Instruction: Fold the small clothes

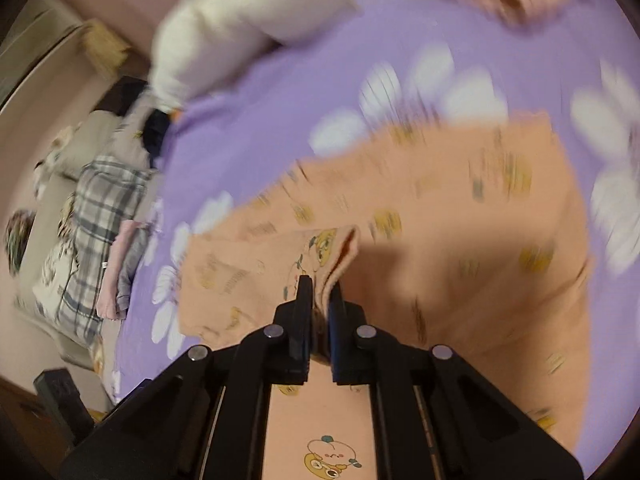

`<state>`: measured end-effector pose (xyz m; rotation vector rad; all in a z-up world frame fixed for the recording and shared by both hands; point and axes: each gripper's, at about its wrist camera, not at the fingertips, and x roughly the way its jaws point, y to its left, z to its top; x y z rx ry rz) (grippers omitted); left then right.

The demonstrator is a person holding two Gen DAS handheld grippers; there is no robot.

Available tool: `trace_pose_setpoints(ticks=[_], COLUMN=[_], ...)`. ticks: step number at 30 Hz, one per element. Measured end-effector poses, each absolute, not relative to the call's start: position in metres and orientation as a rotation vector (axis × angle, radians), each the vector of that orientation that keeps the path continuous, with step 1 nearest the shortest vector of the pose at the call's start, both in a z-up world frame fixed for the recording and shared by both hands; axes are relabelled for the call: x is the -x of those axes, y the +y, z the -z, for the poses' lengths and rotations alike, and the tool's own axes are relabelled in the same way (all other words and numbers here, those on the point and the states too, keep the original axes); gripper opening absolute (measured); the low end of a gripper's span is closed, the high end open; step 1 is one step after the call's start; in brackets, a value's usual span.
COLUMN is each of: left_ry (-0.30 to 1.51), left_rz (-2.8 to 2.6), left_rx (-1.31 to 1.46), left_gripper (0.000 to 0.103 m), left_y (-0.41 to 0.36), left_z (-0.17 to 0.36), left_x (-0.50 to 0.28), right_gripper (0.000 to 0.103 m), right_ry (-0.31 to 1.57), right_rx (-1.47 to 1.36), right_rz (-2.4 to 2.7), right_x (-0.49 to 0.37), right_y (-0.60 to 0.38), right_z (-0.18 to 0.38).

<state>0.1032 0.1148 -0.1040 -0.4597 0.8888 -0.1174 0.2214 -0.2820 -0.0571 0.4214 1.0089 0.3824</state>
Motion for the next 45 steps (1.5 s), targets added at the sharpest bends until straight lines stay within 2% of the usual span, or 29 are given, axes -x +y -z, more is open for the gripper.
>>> trace_pose_setpoints(ticks=[6,17,19,21,25,30,39,43,45], left_ry=[0.890,0.934,0.938,0.932,0.943,0.983,0.999,1.001,0.995], left_rz=[0.116,0.173,0.182,0.189,0.211,0.206,0.219,0.232,0.245], left_rx=[0.444,0.305,0.266,0.229,0.181,0.151,0.118,0.171,0.206], left_gripper=[0.065,0.065,0.065,0.065,0.065,0.050,0.050,0.050,0.052], left_y=[0.112,0.067,0.056,0.045,0.029,0.021,0.021,0.029,0.039], left_z=[0.104,0.103,0.102,0.100,0.104,0.122,0.137,0.127,0.121], left_x=[-0.112,-0.172,-0.183,-0.194,-0.210,-0.217,-0.202,-0.190,-0.176], right_gripper=[0.008,0.012,0.018,0.019,0.019,0.011,0.007,0.015,0.024], right_ry=[0.908,1.026,1.030,0.983,0.922,0.990,1.026,1.016,0.994], right_rx=[-0.389,-0.334,-0.310,-0.282,-0.236,-0.106,-0.004,-0.074,-0.105], right_rz=[-0.354,-0.139,-0.098,-0.088,-0.256,-0.316,-0.303,-0.310,-0.313], right_x=[-0.229,-0.240,-0.239,-0.234,-0.225,-0.223,-0.198,-0.188,-0.176], right_y=[-0.314,-0.365,-0.372,-0.373,-0.353,-0.323,-0.321,-0.328,-0.335], right_z=[0.027,0.089,0.093,0.086,0.073,0.092,0.119,0.109,0.100])
